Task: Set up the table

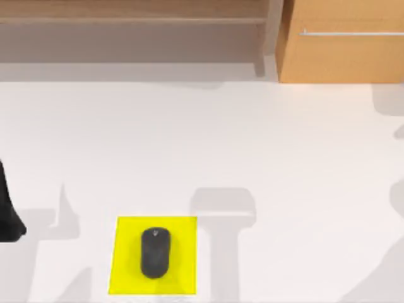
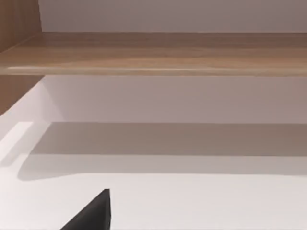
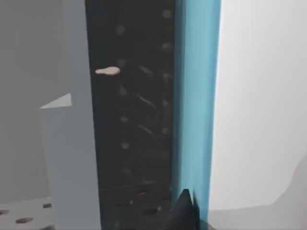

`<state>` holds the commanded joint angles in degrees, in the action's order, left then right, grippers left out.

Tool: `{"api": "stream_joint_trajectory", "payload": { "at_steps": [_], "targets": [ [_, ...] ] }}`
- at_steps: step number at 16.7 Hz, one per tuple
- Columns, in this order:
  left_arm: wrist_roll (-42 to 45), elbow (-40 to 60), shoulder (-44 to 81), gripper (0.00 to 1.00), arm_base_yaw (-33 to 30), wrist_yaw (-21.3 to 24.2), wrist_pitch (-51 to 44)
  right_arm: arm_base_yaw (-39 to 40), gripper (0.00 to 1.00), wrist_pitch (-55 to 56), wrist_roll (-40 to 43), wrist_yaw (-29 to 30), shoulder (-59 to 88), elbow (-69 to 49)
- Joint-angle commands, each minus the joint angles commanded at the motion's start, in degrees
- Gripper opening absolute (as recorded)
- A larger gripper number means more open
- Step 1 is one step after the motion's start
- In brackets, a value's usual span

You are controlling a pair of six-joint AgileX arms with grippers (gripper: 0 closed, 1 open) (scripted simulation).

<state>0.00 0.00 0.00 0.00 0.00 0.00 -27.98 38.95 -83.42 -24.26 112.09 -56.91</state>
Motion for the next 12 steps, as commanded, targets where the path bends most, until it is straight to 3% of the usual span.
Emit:
{"api": "stream_joint_trajectory", "payload": {
  "at_steps": [5,12],
  "targets": [
    [0.00,0.00,0.00,1.00,0.00,0.00,0.00,0.37,0.00,-0.16,-0.07,0.28,1.05,-1.13],
    [0.00,0.00,0.00,1.00,0.00,0.00,0.00,0.37,0.53,-0.16,-0.07,0.28,1.05,-1.13]
  ]
}}
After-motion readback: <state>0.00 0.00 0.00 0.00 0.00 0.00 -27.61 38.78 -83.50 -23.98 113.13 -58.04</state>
